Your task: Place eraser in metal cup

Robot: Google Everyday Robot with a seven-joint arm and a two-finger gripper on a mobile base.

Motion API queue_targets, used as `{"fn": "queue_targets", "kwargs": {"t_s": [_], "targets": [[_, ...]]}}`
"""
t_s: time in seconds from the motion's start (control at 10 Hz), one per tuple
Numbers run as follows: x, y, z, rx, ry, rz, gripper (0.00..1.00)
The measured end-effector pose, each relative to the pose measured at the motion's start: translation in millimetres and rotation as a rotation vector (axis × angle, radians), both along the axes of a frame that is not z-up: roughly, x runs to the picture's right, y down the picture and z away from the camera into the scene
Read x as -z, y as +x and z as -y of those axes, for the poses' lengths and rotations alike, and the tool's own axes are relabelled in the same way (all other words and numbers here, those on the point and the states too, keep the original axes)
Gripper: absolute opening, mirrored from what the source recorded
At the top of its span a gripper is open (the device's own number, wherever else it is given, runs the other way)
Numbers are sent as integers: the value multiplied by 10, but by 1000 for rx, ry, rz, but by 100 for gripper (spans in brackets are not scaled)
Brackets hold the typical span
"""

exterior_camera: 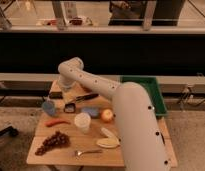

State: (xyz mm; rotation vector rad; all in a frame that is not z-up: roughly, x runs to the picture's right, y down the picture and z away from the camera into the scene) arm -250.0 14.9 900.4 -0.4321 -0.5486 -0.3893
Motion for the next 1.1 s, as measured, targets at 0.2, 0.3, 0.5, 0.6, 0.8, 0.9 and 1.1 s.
{"fn": "queue_targets", "kwargs": {"t_s": [0.2,0.3,0.5,0.6,0.8,0.9,1.1], "targets": [[-60,-43,26,4,17,12,80],[-90,-92,43,9,27,20,80],[-150,-136,70,10,36,26,80],[-179,-128,81,7,37,26,80],[-250,-158,90,9,35,31,80],[-277,-189,88,13,32,36,80],[-336,-258,82,26,19,47,80]]}}
